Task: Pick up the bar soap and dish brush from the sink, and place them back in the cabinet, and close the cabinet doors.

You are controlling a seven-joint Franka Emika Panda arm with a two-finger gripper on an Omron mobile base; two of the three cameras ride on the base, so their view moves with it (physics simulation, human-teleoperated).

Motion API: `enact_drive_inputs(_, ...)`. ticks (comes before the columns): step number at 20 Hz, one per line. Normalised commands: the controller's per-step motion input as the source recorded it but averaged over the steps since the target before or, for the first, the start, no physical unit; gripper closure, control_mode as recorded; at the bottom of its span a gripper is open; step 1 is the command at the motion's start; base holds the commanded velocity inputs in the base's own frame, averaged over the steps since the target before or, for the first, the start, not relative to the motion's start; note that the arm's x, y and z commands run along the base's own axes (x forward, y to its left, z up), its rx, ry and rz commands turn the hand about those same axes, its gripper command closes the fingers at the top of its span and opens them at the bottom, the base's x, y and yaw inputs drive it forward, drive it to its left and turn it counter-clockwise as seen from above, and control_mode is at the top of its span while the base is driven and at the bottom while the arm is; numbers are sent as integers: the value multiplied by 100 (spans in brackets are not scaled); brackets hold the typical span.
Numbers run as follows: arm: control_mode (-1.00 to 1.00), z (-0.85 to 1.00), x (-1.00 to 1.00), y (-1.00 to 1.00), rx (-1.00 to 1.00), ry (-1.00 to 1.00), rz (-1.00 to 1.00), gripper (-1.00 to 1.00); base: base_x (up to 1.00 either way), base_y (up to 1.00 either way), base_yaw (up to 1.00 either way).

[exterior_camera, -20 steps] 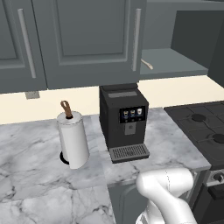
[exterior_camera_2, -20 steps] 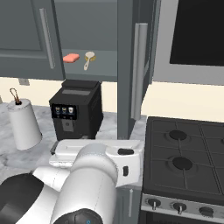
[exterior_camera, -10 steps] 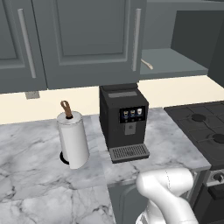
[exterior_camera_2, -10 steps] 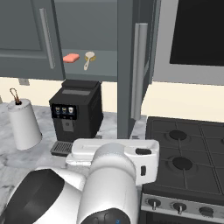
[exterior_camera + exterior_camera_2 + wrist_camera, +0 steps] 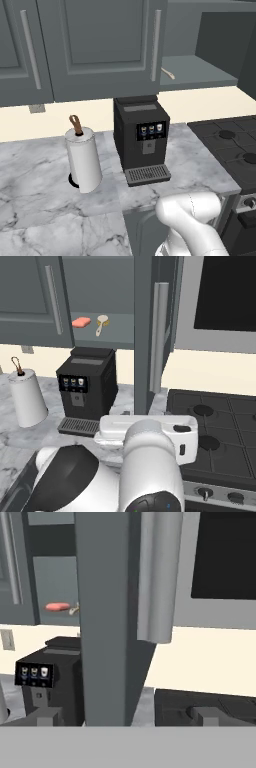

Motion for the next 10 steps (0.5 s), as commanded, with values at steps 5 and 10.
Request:
enact_drive_inputs(5,-100,-3,6,-24,1,0,3,-100,0,0,0)
enact_drive_inputs(10,-100,0,0,-24,1,0,5,-100,0,0,0)
